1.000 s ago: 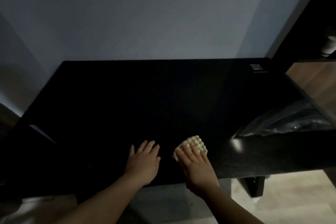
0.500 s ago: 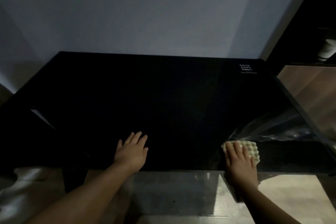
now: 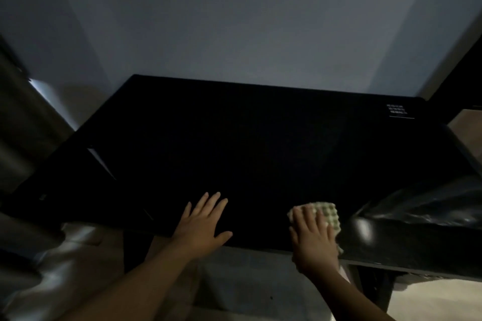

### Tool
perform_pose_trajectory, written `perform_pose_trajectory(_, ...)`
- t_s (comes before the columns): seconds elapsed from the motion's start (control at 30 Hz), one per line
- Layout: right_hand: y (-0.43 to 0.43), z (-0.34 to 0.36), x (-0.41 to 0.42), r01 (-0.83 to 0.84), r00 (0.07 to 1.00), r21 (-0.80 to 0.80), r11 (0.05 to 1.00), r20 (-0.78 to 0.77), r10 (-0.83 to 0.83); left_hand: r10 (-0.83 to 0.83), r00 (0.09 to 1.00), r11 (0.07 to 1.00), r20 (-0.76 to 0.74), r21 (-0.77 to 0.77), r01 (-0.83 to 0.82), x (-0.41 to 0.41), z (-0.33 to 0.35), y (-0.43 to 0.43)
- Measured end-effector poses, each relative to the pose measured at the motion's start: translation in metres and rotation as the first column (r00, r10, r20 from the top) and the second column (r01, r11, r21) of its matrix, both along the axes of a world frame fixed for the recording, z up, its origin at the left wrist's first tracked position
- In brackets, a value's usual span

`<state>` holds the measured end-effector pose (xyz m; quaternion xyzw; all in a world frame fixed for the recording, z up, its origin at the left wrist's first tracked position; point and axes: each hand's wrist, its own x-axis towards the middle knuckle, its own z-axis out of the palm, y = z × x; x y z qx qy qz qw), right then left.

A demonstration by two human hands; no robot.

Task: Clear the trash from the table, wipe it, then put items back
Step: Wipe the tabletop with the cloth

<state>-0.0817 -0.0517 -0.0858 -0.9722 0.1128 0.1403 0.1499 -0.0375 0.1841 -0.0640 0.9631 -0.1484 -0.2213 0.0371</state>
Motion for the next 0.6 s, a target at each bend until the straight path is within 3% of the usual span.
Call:
perform_pose_trajectory(0.3,0.107,0.013,0.038,0.058,0.996,0.028,0.998,-0.065,-0.056,0.111,0.993,0.992,-0.040,0.056,-0.109,0.040,0.010,0.109)
perform_pose_trajectory(0.5,0.182,0.008,0.057,0.039,0.999,0.037,0.999,-0.033,-0.038,0.088,0.990,0.994,-0.107,0.072,-0.081,0.055,0.009,0.173)
perform_pose_trajectory(0.6,0.221,0.006,0.059,-0.061,0.998,0.013,0.998,-0.008,0.061,0.093,0.986,0.994,-0.138,0.073,-0.084,0.061,0.007,0.200)
